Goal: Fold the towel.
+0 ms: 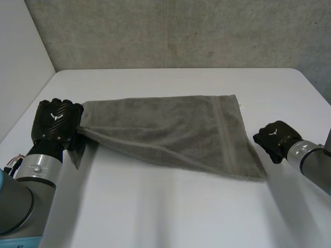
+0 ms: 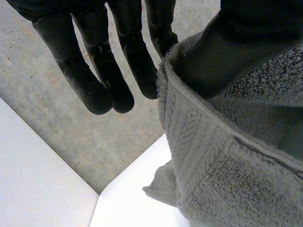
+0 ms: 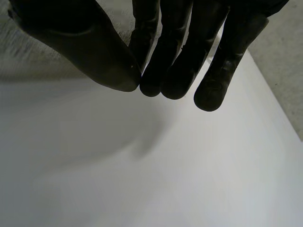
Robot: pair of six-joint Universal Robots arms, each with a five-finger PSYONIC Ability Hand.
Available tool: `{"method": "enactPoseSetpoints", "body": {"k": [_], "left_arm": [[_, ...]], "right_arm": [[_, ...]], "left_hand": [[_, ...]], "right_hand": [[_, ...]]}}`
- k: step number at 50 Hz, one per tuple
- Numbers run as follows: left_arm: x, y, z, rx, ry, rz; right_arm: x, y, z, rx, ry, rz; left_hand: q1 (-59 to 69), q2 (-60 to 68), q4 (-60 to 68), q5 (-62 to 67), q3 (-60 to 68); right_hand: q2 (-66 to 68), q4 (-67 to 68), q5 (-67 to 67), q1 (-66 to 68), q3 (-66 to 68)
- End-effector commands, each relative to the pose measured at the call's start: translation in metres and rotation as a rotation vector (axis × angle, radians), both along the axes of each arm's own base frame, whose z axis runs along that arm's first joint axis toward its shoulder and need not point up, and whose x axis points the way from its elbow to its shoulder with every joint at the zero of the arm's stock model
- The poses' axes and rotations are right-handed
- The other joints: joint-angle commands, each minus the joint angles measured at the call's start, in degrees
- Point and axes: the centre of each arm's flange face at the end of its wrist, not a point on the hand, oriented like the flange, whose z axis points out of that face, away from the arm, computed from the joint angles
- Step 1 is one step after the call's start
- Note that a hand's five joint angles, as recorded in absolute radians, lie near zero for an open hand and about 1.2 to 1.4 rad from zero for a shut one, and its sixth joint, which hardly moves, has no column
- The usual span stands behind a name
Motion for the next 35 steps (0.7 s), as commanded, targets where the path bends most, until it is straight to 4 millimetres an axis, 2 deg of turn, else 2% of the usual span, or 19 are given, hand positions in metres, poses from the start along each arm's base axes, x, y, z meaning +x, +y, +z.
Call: {"method": "enactPoseSetpoints", "body": {"k": [1,3,7,8,9,10,11,12,14,17,20,25,35], "left_arm": [[-0.002,0.006,-0.001,0.013,-0.004,-0.011],[-0.002,0.010,-0.001,0.015,-0.007,-0.014],[-0.002,0.011,0.001,0.011,-0.006,-0.017],[-0.002,0.010,0.000,0.012,-0.006,-0.019],[-0.002,0.010,0.000,0.012,-0.006,-0.019],[-0.002,0.010,0.000,0.014,-0.007,-0.019],[-0.003,0.010,-0.001,0.017,-0.007,-0.019],[-0.003,0.010,-0.001,0.017,-0.007,-0.019],[-0.003,0.010,-0.003,0.023,-0.009,-0.019],[-0.003,0.010,-0.004,0.026,-0.010,-0.019],[-0.003,0.011,-0.005,0.027,-0.010,-0.020],[-0.003,0.011,-0.009,0.039,-0.014,-0.020],[-0.003,0.010,-0.012,0.049,-0.017,-0.020]], "right_arm": [[0.001,0.007,0.041,-0.095,-0.051,0.033],[0.001,0.014,0.053,-0.103,-0.104,0.035],[0.001,0.018,0.051,-0.074,-0.143,0.024],[0.001,0.021,0.049,-0.054,-0.161,0.018],[0.001,0.021,0.049,-0.054,-0.161,0.018],[0.002,0.025,0.045,-0.026,-0.180,0.023],[0.004,0.030,0.041,0.001,-0.195,0.036],[0.004,0.030,0.041,0.001,-0.196,0.036],[0.010,0.042,0.032,0.050,-0.235,0.105],[0.011,0.052,0.022,0.110,-0.272,0.152],[0.007,0.053,0.017,0.130,-0.287,0.152],[-0.007,0.049,0.000,0.162,-0.314,0.120],[-0.013,0.042,-0.015,0.151,-0.316,0.103]], "left_hand": [[-1.82,-6.33,-6.46,-14.44,-8.63],[-1.82,-6.33,-6.46,-14.44,-8.63],[-1.82,-6.33,-6.46,-14.44,-8.63],[-1.82,-6.33,-6.46,-14.44,-8.63],[-1.82,-6.33,-6.46,-14.44,-8.63],[-1.82,-6.33,-6.46,-14.44,-8.63],[-1.82,-6.33,-6.46,-14.44,-8.63],[-1.82,-6.33,-6.46,-14.44,-8.63],[-1.82,-6.33,-6.46,-14.44,-8.63],[-1.82,-6.33,-6.46,-14.44,-8.63],[-1.82,-6.33,-6.46,-14.44,-8.63],[-1.82,-6.33,-6.46,-14.44,-8.63],[-1.82,-6.33,-6.46,-14.44,-8.63]], "right_hand": [[3.24,3.31,2.47,3.09,3.50],[3.24,3.31,2.47,3.09,3.50],[3.24,3.31,2.47,3.09,3.50],[-14.52,-14.45,-15.29,-14.67,-14.26],[-14.70,-14.63,-15.47,-14.85,-14.44],[-35.02,-34.94,-35.78,-35.16,-34.75],[-45.21,-45.14,-45.98,-45.36,-44.95],[-45.31,-45.24,-46.08,-45.46,-45.05],[-54.54,-54.47,-55.31,-54.69,-54.28],[-55.07,-54.99,-55.83,-55.21,-54.81],[-55.57,-55.50,-56.34,-55.72,-55.31],[-54.57,-54.50,-55.34,-54.72,-54.31],[-52.88,-52.81,-53.65,-53.03,-52.62]]}}
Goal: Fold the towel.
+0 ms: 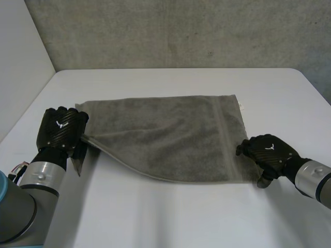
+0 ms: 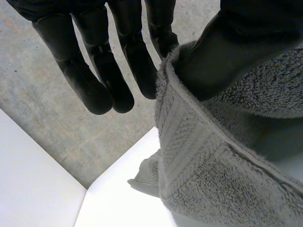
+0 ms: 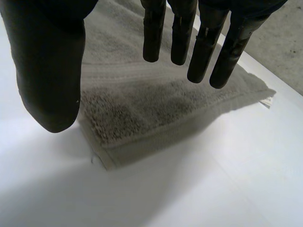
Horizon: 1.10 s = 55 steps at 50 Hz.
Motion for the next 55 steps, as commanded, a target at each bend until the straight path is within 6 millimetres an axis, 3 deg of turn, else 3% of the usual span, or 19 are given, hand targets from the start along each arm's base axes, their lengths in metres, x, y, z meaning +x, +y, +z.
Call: {"method": "enactPoseSetpoints", "body": {"k": [1,9,32,43,48,54,55], "left_arm": [[0.000,0.000,-0.001,0.004,-0.001,0.000],[0.000,0.000,-0.001,0.003,-0.001,0.000],[0.000,-0.001,-0.001,0.003,-0.001,0.000],[0.000,-0.001,-0.001,0.003,-0.001,0.000],[0.000,-0.001,-0.001,0.003,-0.001,0.000],[-0.001,0.000,-0.001,0.003,-0.001,-0.002],[-0.001,0.000,-0.001,0.003,-0.001,-0.002]], "right_arm": [[-0.003,-0.005,-0.009,0.000,0.001,-0.014],[-0.002,-0.008,-0.019,0.006,0.005,-0.009],[-0.002,-0.025,-0.022,-0.073,0.009,-0.015],[0.009,-0.023,-0.025,-0.095,0.014,0.013],[0.012,-0.022,-0.024,-0.092,-0.006,0.013],[0.013,-0.024,-0.021,-0.085,-0.040,-0.005],[0.013,-0.024,-0.020,-0.088,-0.042,-0.005]], "left_hand": [[-1.82,-6.33,-6.46,-14.44,-8.63],[-1.82,-6.33,-6.46,-14.44,-8.63],[-1.82,-6.33,-6.46,-14.44,-8.63],[-1.82,-6.33,-6.46,-14.44,-8.63],[-1.82,-6.33,-6.46,-14.44,-8.63],[-1.82,-6.33,-6.46,-14.44,-8.63],[-1.82,-6.33,-6.46,-14.44,-8.63]], "right_hand": [[-1.52,-0.33,0.72,-0.96,-0.94],[-1.19,0.01,1.06,-0.63,-0.60],[10.93,12.12,13.17,11.49,11.51],[15.81,17.00,18.05,16.36,16.39],[23.71,24.91,25.95,24.27,24.29],[44.91,46.10,47.15,45.46,45.49],[53.23,54.43,55.47,53.79,53.81]]}}
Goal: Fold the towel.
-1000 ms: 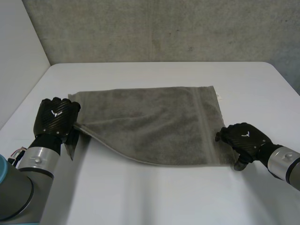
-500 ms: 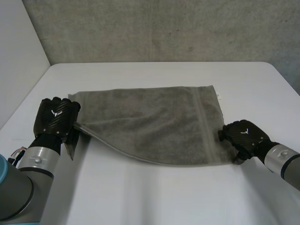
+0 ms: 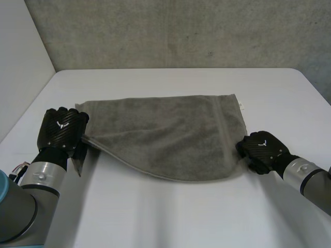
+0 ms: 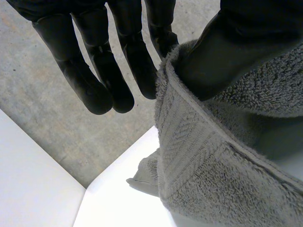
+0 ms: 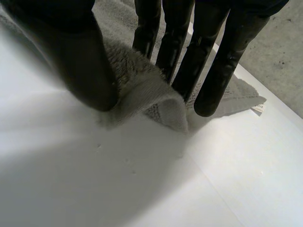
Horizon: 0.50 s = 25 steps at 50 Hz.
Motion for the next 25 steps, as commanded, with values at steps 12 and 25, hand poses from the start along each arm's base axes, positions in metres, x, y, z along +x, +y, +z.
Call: {"method": "enactPoseSetpoints", "body": {"k": [12,25], "left_arm": [[0.001,0.001,0.004,-0.005,0.000,0.002],[0.013,0.055,0.010,0.166,-0.084,-0.030]], "right_arm": [[-0.005,0.004,0.037,-0.024,-0.044,-0.039],[-0.034,0.051,0.088,0.189,0.104,-0.030]], "left_hand": [[-1.82,-6.33,-6.46,-14.44,-8.63],[-1.82,-6.33,-6.46,-14.44,-8.63]], "right_hand": [[18.49,18.70,19.27,18.30,19.06],[18.49,18.70,19.27,18.30,19.06]]}}
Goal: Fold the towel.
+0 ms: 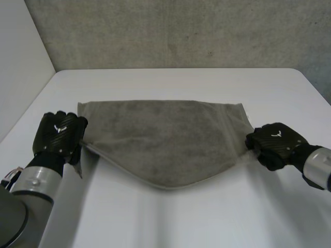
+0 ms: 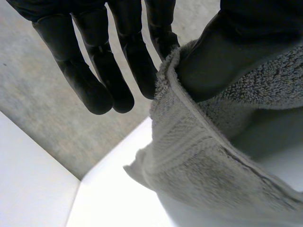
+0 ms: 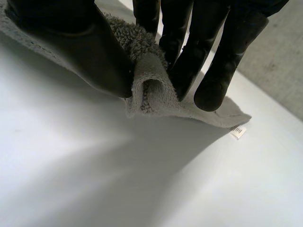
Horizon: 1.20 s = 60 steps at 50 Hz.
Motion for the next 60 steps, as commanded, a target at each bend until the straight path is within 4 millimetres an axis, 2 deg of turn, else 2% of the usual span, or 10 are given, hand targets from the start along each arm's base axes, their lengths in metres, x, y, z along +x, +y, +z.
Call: {"method": "enactPoseSetpoints", "body": {"k": [1,8,14,19,25,27,33,48,55,60], "left_arm": [[0.008,0.034,0.000,0.109,-0.053,-0.025],[0.013,0.073,-0.003,0.156,-0.126,-0.098],[0.014,0.071,0.001,0.118,-0.167,-0.096],[0.010,0.048,0.012,0.048,-0.163,-0.091],[-0.005,-0.002,0.008,-0.010,-0.154,-0.107],[-0.010,-0.023,0.001,-0.008,-0.156,-0.106],[-0.017,-0.051,-0.010,0.002,-0.160,-0.107],[-0.044,-0.143,-0.029,-0.065,-0.144,-0.110],[-0.054,-0.165,-0.035,-0.075,-0.142,-0.117],[-0.054,-0.159,-0.036,-0.034,-0.148,-0.124]], "right_arm": [[-0.022,0.022,0.019,0.094,0.117,0.009],[-0.042,0.033,0.033,0.169,0.169,0.039],[-0.046,0.026,0.040,0.123,0.151,0.045],[-0.045,0.004,0.046,0.013,0.146,0.047],[-0.039,-0.022,0.035,0.020,0.114,0.035],[-0.031,-0.034,0.031,0.011,0.131,0.022],[-0.018,-0.050,0.031,-0.050,0.170,-0.020],[0.011,-0.105,0.005,-0.106,0.046,-0.103],[0.017,-0.120,-0.012,-0.110,0.059,-0.126],[0.026,-0.111,-0.022,-0.078,0.063,-0.100]], "left_hand": [[-1.82,-6.33,-6.46,-14.44,-8.63],[-1.82,-6.33,-6.46,-14.44,-8.63],[-1.82,-6.33,-6.46,-14.44,-8.63],[-1.82,-6.33,-6.46,-14.44,-8.63],[-1.82,-6.33,-6.46,-14.44,-8.63],[-1.82,-6.33,-6.46,-14.44,-8.63],[-1.82,-6.33,-6.46,-14.44,-8.63],[-1.82,-6.33,-6.46,-14.44,-8.63],[-1.82,-6.33,-6.46,-14.44,-8.63],[-1.82,-6.33,-6.46,-14.44,-8.63]], "right_hand": [[5.70,3.55,4.05,4.29,5.79],[5.70,3.55,4.05,4.29,5.79],[5.70,3.55,4.05,4.29,5.79],[5.70,3.55,4.05,4.29,5.79],[5.70,3.55,4.05,4.29,5.79],[5.70,3.55,4.05,4.29,5.79],[5.70,3.55,4.05,4.29,5.79],[5.70,3.55,4.05,4.29,5.79],[5.70,3.55,4.05,4.29,5.79],[5.70,3.55,4.05,4.29,5.79]]}}
